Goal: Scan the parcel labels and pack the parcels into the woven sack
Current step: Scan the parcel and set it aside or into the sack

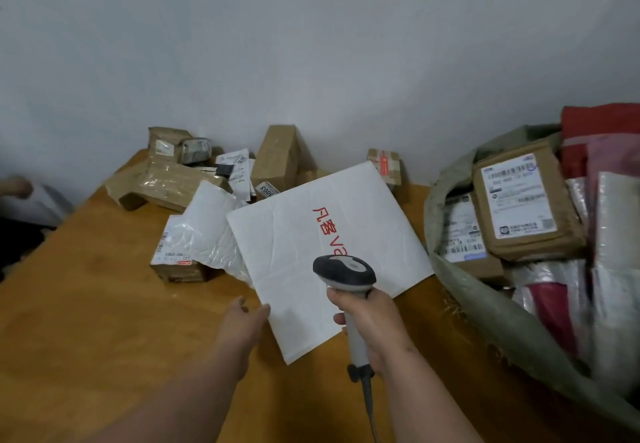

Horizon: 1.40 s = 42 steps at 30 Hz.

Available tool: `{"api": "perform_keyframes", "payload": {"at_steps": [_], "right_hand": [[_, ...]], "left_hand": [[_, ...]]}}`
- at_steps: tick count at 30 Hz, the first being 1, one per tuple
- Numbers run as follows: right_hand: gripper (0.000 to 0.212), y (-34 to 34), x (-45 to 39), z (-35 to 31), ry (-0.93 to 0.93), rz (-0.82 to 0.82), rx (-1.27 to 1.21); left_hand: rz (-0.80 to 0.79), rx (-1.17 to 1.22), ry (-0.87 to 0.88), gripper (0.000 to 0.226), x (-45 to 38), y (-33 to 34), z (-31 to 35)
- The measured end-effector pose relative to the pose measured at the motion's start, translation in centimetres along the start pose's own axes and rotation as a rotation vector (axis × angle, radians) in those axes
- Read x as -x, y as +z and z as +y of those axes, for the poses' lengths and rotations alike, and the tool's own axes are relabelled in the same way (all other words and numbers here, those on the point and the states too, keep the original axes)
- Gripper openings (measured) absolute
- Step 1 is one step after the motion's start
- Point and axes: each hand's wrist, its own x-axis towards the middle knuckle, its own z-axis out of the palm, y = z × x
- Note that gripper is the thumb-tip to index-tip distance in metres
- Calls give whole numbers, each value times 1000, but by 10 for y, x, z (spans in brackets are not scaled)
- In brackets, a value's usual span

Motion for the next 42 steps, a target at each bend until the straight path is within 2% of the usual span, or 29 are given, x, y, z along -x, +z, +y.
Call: {"api": "perform_keyframes", "payload": {"at_steps": [3,8,12,15,18,23,26,29,31,34,37,39,42], "right_hand": [[20,9,-25,-3,38,-19,-5],[30,11,-56,-6,68,-15,5],[27,14,-65,-3,102,9,-22],[20,21,-60,-5,108,43,-45],[19,31,-47,-14,91,99,-83],[15,50,-7,-19,-8,241,-148],[19,67,28,-18,-35,313,-247],[26,80,63,-13,-66,365,-346],[25,83,85,-9,-82,407,-396],[17,75,115,2,-83,501,-464],[24,58,138,15,-38,598,-530],[34,48,149,27,-2,661,-536],[38,40,158,43,26,693,-460]], "left_hand": [[-29,3,0,75,-20,6,7],[-42,183,-37,64,-47,25,20],[-62,338,-40,34,-51,30,31],[-48,406,-35,21,-44,24,54],[-52,423,76,5,-27,8,87],[-73,342,419,12,15,-31,125],[-78,166,700,16,46,-58,124],[-32,-75,1204,36,72,-83,109],[1,-248,1401,51,83,-93,89],[70,-635,1382,69,98,-102,55],[21,-1033,1237,94,100,-107,7],[-77,-1191,1116,97,100,-109,-26],[-302,-1366,936,87,101,-107,-68]]}}
